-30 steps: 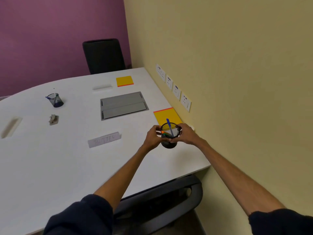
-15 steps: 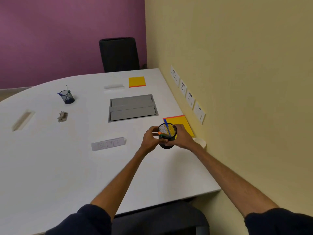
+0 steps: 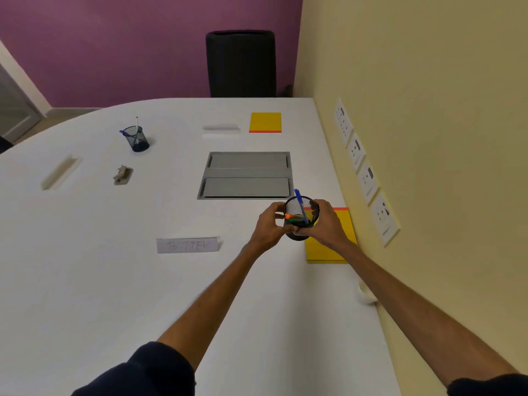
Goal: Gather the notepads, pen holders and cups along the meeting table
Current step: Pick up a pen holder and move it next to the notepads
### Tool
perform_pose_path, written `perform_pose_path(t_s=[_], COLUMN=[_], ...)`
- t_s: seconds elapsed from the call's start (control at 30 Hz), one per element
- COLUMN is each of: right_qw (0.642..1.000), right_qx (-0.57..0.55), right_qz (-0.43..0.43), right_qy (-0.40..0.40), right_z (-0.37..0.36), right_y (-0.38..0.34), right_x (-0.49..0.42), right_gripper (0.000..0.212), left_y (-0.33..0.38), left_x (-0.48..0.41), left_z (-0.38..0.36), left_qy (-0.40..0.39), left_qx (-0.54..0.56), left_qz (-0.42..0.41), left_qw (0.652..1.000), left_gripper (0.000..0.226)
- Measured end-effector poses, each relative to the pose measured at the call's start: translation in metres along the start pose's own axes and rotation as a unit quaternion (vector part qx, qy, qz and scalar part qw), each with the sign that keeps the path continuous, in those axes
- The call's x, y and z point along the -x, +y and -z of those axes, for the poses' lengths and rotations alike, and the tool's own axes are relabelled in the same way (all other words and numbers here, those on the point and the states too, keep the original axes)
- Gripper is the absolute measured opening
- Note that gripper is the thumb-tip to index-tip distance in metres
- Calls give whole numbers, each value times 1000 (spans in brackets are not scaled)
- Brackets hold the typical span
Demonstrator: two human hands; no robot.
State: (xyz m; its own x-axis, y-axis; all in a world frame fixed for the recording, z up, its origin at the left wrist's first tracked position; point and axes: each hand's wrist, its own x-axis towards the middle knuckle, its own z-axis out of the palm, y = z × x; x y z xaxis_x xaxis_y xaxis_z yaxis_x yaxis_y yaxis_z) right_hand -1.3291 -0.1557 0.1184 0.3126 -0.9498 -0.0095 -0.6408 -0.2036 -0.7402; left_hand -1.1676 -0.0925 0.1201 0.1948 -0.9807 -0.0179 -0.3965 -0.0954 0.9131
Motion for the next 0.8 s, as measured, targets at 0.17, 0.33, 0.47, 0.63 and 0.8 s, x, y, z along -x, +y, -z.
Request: perform_pose_path(t_s=[0.17, 0.33, 0.47, 0.63, 0.8], right_qw=[1000, 999, 996, 983, 977], right_qx=[-21, -41, -58, -88, -56], right_qz=[-5, -22, -45, -115, -136], right_qy=[-14, 8, 51, 110, 157], right_z=[3, 3, -1, -14, -17], right_y=[45, 83, 105, 133, 151], right_x=[-70, -126, -163, -196, -225], right_gripper=[92, 94, 94, 95, 94], left_y=[-15, -33, -40, -50, -66], left_x=[-66, -132, -175, -209, -221], left_z=[-34, -69, -93, -116, -124], left_qy=[-3, -18, -46, -78, -56], left_qx=[-14, -73, -106, -112, -131], left_qz=[12, -7, -8, 23, 43], left_qw=[1000, 997, 993, 990, 989], left_gripper=[63, 55, 51, 56, 64])
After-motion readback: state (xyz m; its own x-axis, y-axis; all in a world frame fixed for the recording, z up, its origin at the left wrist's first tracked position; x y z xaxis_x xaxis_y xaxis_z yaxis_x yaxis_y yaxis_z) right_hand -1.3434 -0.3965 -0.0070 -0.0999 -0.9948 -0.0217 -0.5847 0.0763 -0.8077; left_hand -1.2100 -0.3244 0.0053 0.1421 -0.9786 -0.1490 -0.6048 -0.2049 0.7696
